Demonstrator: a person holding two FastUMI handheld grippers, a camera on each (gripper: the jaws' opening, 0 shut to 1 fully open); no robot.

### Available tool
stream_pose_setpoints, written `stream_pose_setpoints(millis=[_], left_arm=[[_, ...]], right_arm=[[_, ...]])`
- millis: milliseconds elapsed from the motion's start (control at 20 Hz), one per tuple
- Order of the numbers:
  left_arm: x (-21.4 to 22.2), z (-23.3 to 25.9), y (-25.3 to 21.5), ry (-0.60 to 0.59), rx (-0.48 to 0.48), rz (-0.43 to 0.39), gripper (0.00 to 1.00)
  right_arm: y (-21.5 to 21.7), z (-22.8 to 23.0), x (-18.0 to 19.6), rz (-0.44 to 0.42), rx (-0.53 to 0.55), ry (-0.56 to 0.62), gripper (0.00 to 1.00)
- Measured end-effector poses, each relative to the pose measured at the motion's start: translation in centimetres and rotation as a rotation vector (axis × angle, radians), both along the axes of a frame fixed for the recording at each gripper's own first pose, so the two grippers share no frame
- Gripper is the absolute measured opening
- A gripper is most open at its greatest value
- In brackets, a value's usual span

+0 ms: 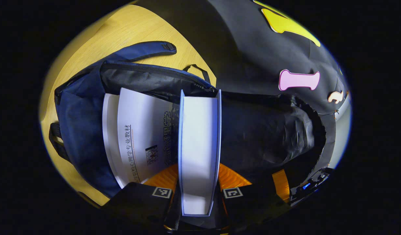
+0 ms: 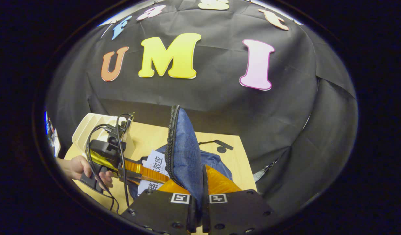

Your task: Open the schoolbag, grab two books from the bookshelf and put them into the schoolbag.

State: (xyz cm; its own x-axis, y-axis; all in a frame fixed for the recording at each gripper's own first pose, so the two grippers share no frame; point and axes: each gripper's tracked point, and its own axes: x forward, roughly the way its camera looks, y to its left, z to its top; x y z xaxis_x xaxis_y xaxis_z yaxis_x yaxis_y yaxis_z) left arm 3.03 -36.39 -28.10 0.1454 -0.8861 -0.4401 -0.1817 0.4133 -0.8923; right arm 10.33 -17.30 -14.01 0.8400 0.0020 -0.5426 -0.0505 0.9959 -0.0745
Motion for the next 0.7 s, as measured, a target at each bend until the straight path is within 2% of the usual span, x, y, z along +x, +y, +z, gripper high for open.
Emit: stream_pose_setpoints(millis=[50,250,300,350,400,600,700], left_arm=[[0.4,0.2,0.2,-0.011,-0.004,0.012,0.45],[-0.4,-0.8,1.4,0.013,0.095,-0.030,0.57],[-0.7,-1.1,2.0,0.038,0.128,-0.043,0.71],[-0.7,-1.2,2.5,0.047,0.143,-0.036,0.75],[-0.7,-1.1,3.0,0.053,0.155,-0.030,0.63],[-1.1,-0.5,5.5,0.054,0.247,-0.032,0.63],[-1.0,0.3,6.8,0.005,0.311,-0.046,0.63]], right_arm=[[0.1,-0.1,0.0,0.002,0.003,0.003,0.07],[0.4,-0.2,0.1,0.007,0.005,0.005,0.07],[0.5,-0.3,0.1,0.009,0.003,0.005,0.07],[0.7,-0.3,0.2,0.012,0.004,0.004,0.07],[0.7,-0.4,0.1,0.014,0.002,0.004,0.07],[1.1,-0.5,0.0,0.021,0.001,0.005,0.07],[1.3,-0.5,-0.2,0.023,0.001,0.004,0.07]])
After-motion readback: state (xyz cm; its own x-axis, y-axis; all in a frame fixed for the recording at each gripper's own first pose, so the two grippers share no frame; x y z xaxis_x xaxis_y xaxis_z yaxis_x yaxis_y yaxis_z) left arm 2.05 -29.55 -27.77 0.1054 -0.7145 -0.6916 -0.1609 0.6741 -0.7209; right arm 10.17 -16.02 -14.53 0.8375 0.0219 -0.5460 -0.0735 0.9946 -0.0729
